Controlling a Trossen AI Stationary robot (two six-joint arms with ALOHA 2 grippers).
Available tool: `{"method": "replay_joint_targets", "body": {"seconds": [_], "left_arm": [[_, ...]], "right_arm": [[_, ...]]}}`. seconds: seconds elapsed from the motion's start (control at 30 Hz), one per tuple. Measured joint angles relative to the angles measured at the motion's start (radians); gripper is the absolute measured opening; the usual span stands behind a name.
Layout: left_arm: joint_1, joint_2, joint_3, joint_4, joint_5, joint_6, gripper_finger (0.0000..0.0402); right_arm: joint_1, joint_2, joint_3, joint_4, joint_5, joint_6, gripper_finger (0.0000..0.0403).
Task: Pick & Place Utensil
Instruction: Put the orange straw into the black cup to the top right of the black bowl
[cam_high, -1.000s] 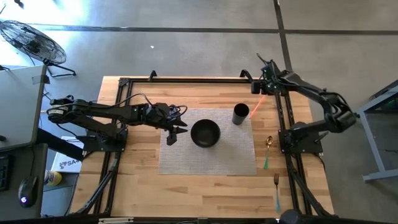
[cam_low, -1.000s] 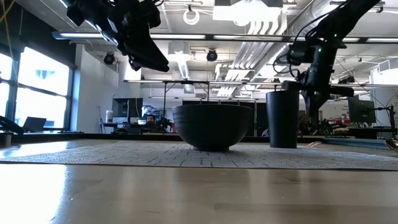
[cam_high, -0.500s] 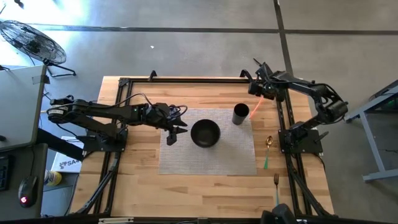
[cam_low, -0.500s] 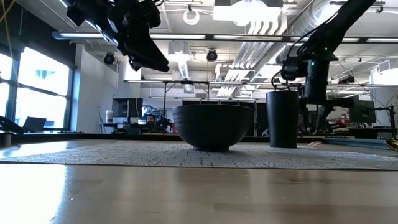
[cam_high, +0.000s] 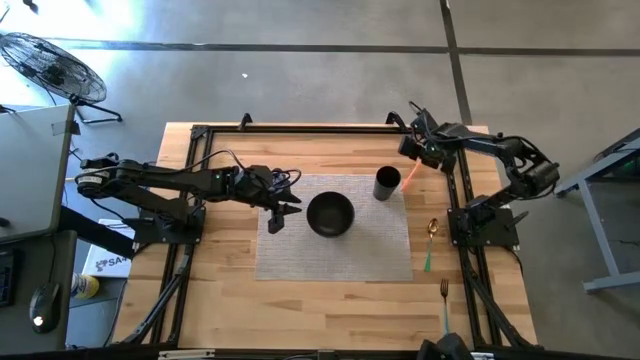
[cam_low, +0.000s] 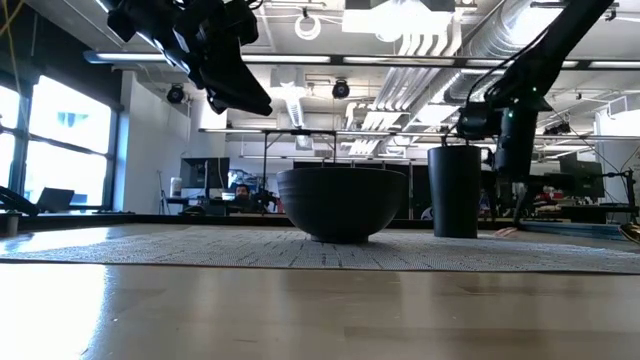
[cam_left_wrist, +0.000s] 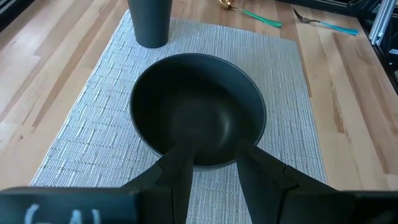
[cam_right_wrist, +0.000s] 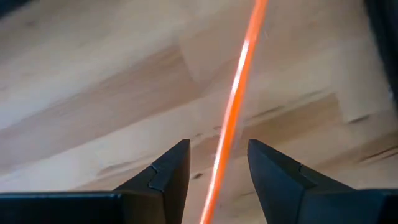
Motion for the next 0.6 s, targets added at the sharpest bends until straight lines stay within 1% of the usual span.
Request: {"method": "replay_joint_targets", "body": {"seconds": [0.13, 0.27, 0.47, 0.6], "left_arm": [[0.0, 0.0, 0.0, 0.0, 0.0, 0.0, 0.012], [0.0, 0.0, 0.0, 0.0, 0.0, 0.0, 0.012], [0.0, 0.0, 0.0, 0.0, 0.0, 0.0, 0.012], [0.0, 0.0, 0.0, 0.0, 0.0, 0.0, 0.012]], "right_arm": [[0.0, 0.0, -0.062, 0.115, -0.014, 0.03, 0.0158], [0.0, 0.0, -0.078, 0.122, -0.004, 0.038, 0.0149], [0.019, 0.001, -0.077, 0.113, 0.028, 0.036, 0.0115], [0.035, 0.031, -0.073, 0.107, 0.043, 0.034, 0.0085]]}}
